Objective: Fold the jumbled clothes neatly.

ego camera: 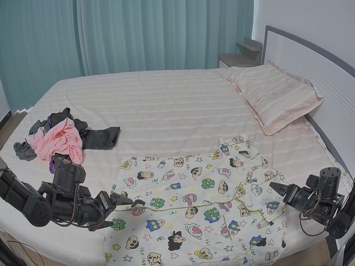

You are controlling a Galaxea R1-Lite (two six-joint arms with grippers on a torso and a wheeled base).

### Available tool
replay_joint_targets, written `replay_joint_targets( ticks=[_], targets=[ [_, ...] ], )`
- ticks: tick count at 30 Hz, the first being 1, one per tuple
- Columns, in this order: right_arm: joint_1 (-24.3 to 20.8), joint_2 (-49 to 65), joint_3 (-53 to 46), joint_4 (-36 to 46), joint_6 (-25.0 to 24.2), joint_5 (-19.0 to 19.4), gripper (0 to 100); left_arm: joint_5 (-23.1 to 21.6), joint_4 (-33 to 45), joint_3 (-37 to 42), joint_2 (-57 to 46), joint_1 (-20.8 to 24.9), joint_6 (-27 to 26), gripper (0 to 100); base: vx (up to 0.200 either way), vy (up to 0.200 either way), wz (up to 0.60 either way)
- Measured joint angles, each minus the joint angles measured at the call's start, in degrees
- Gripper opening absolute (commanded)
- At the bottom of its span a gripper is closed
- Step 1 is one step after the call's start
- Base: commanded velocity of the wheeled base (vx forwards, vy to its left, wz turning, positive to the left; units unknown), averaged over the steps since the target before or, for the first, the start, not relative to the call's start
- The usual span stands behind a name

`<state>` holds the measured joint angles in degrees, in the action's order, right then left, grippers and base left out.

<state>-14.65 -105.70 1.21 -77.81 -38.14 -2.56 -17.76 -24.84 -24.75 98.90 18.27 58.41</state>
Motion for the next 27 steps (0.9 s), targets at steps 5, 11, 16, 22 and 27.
replay_joint_targets(
  ticks=[5,11,16,22,27],
  targets=[
    [0.0,-0.9,3.0,1.0,0.2,-0.1,100,0.0,0.0,0.0,-0.1,0.6,0.2,100,0.0,0.0,0.0],
    [0.4,-1.4,11.7,10.8,0.4,0.0,100,0.0,-1.1,0.0,-0.3,1.0,2.7,100,0.0,0.0,0.0],
    [1.2,-1.6,20.8,21.5,0.5,0.3,100,0.0,-4.2,0.6,-0.3,1.1,4.7,100,0.0,0.0,0.0],
    [2.6,-3.1,27.4,25.5,0.6,2.5,100,0.0,-5.9,1.3,-0.2,1.2,6.0,100,0.0,0.0,0.0],
    [4.3,-5.7,31.8,26.5,1.1,4.1,100,0.0,-6.5,1.5,-0.2,1.2,7.4,100,0.12,0.0,0.0]
  ],
)
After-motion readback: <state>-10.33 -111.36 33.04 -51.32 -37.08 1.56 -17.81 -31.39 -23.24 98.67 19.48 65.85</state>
